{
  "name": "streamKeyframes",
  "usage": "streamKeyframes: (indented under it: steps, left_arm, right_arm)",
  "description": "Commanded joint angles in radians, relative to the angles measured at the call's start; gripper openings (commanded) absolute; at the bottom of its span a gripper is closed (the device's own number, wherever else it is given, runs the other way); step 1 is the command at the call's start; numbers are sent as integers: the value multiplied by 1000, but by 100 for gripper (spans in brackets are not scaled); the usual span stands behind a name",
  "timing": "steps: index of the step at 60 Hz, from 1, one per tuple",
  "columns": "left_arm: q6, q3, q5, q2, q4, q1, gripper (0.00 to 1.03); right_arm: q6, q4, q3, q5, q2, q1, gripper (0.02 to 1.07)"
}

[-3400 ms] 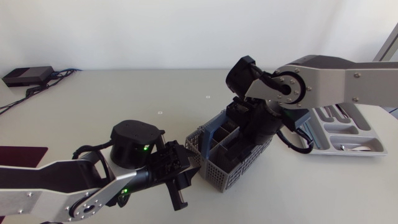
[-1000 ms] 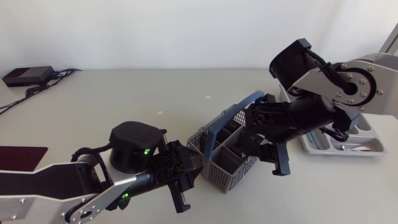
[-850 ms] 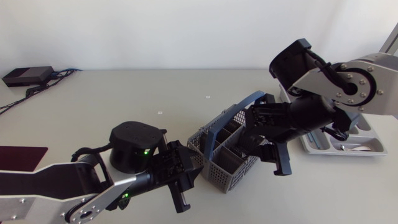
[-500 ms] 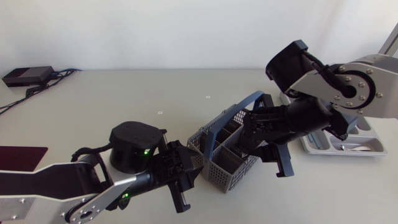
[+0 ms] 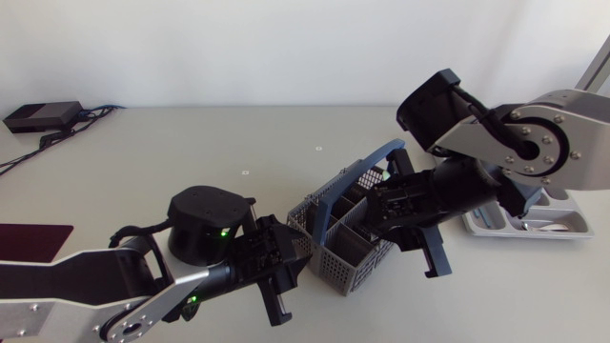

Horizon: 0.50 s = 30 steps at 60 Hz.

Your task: Sort the cutlery from the basket into the organizer compartments.

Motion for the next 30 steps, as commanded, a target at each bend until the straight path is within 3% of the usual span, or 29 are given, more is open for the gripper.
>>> streamKeyframes:
  steps: [1, 30]
  left_arm:
    - [21, -15, -6, 5, 11, -1, 41]
    - [23, -18, -6, 12, 12, -4, 41]
  right_arm:
    - [-37, -1, -22, 12, 9, 13, 38]
    - [-63, -9, -30, 66, 47, 66, 38]
